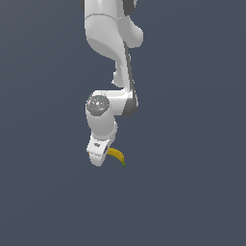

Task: Pick up the object and move it to a goal position.

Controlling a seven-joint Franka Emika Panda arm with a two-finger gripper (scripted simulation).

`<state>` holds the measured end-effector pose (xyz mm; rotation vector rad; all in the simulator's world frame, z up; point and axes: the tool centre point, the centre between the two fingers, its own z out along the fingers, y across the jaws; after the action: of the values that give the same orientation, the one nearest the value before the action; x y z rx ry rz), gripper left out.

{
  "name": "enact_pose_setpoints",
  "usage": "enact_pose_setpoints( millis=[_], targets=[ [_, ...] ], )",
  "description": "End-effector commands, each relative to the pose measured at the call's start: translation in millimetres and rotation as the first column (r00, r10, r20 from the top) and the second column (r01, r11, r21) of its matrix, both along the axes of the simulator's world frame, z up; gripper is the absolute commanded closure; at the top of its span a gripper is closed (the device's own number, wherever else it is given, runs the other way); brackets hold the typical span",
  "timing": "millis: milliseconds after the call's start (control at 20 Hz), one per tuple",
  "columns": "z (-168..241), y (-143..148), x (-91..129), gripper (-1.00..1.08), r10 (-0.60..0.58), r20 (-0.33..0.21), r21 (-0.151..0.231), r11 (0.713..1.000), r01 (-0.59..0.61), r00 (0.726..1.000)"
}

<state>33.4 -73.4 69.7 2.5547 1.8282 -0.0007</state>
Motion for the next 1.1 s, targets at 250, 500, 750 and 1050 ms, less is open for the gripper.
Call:
enact_pose_setpoints(
  millis=[250,500,750,1050],
  targets=[
    [-4.2,-0.7,0.0,-0.92,0.007,0.0,0.0,1.0,-0.007,1.0],
    [-25.4,-0.6,-0.7,-0.92,0.009,0.0,0.0,1.0,-0.009,1.0],
    [-47.6,-0.3,-1.1,-0.92,0.011,0.0,0.0,1.0,-0.011,1.0],
    [-51.0,-0.5,0.1,1.08,0.011,0.0,0.0,1.0,-0.011,1.0]
  ],
)
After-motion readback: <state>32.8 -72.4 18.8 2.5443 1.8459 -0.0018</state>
